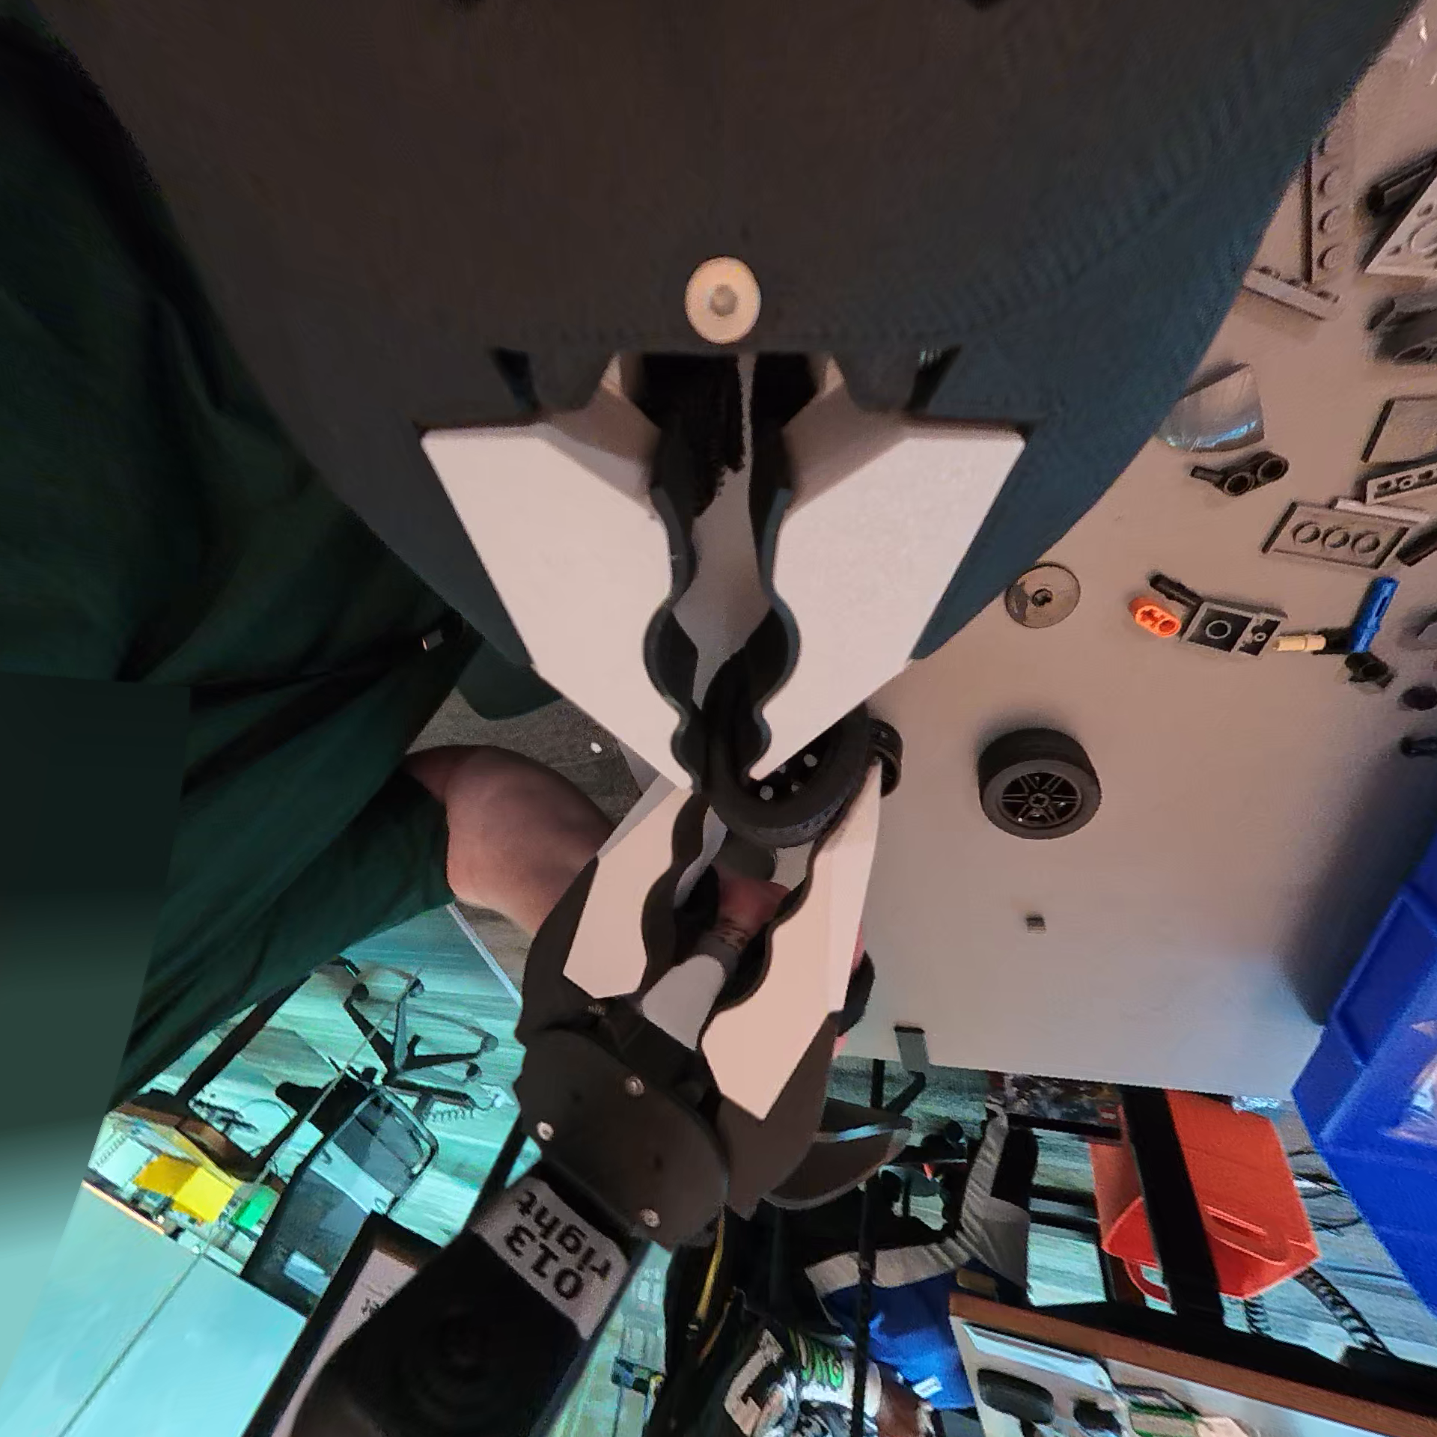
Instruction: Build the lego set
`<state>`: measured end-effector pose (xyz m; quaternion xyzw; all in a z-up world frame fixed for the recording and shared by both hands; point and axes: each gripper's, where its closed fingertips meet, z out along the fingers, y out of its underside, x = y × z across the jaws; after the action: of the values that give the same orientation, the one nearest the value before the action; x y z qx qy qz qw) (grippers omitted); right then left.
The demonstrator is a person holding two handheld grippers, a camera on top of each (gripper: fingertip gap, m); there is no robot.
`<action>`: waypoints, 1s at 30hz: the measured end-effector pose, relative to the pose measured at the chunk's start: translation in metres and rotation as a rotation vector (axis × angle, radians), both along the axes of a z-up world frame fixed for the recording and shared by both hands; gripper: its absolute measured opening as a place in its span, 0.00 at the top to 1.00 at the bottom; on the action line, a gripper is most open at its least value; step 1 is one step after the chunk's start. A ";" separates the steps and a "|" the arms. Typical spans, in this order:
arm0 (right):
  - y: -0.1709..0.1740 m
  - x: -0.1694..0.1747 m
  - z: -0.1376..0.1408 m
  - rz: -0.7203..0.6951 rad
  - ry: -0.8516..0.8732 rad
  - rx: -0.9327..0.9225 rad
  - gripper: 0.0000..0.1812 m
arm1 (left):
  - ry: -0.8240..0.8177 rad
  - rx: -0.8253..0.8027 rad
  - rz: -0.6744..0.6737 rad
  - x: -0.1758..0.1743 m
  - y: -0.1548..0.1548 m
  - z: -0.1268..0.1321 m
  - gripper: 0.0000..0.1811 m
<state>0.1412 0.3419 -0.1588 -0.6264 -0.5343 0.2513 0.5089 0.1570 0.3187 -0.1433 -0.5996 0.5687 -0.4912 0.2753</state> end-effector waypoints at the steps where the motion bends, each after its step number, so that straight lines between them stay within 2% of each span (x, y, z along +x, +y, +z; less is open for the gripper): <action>1: -0.002 -0.001 -0.002 0.026 -0.008 -0.012 0.82 | 0.017 0.004 -0.016 -0.001 -0.002 -0.002 0.98; 5: -0.016 -0.003 -0.004 0.175 0.006 -0.039 0.82 | 0.035 0.007 -0.124 -0.002 -0.014 -0.003 0.99; 8: -0.021 -0.004 -0.006 0.236 -0.019 -0.025 0.82 | 0.049 0.000 -0.199 -0.003 -0.019 -0.005 0.99; 16: -0.037 -0.004 0.013 0.378 0.123 -0.079 0.82 | -0.109 -0.090 -0.355 -0.005 -0.032 0.015 0.99; 20: -0.041 -0.005 0.018 0.409 0.131 -0.080 0.82 | -0.169 -0.133 -0.416 -0.007 -0.036 0.020 0.99; 23: -0.033 -0.006 0.018 0.349 0.111 -0.075 0.82 | -0.164 -0.114 -0.387 -0.008 -0.029 0.020 0.99; 27: -0.006 -0.005 0.024 0.067 0.089 0.013 0.79 | -0.153 -0.092 -0.227 -0.012 -0.006 0.024 0.99; 30: 0.002 -0.012 0.016 -0.055 -0.010 0.080 0.73 | -0.117 -0.070 -0.120 -0.010 0.001 0.019 0.99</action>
<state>0.1288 0.3442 -0.1426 -0.6214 -0.5289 0.2125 0.5375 0.1467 0.3200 -0.1241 -0.5438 0.5691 -0.5606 0.2571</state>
